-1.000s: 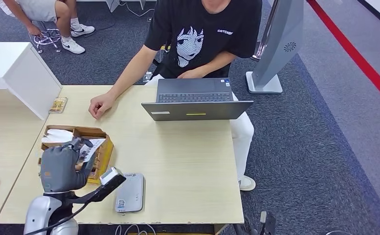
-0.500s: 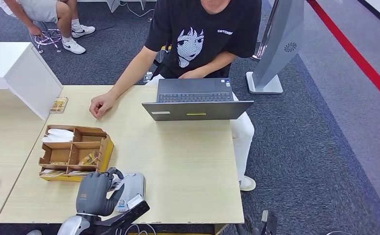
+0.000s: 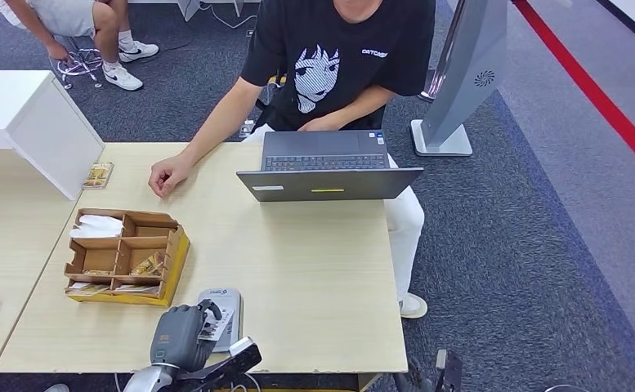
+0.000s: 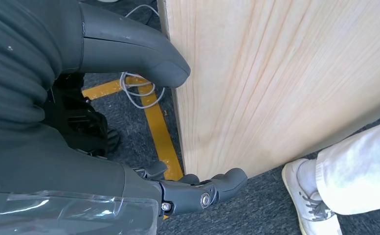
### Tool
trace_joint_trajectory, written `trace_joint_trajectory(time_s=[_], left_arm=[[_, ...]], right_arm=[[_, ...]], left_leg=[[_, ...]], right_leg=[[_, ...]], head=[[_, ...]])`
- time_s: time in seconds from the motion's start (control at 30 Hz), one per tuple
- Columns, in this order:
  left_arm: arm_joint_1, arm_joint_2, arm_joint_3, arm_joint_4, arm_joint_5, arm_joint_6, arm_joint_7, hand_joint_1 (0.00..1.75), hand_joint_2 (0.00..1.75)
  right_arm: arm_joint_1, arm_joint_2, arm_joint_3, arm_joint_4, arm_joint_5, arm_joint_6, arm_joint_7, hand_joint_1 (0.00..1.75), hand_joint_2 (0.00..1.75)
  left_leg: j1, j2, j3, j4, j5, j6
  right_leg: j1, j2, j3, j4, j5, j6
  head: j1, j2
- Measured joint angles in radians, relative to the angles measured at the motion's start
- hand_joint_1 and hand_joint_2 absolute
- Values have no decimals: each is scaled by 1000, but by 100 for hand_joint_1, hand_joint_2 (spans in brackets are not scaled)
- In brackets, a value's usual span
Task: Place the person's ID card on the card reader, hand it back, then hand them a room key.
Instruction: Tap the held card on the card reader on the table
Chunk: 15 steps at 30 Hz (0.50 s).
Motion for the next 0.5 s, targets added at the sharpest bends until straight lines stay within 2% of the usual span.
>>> trace_joint_trajectory(time_s=[0.2,0.5], left_arm=[[-26,-8,1,58,-14,26,-1,175,175],[-43,-17,4,59,-85,77,-3,175,175]], right_arm=[[-1,0,2,0,0,-1,5,0,175],[-1,0,8,0,2,-4,4,0,175]], left_leg=[[0,0,0,0,0,0],[0,0,1,0,1,0]], right_leg=[[0,0,1,0,0,0],[0,0,1,0,0,0]], head=[[0,0],[0,0]])
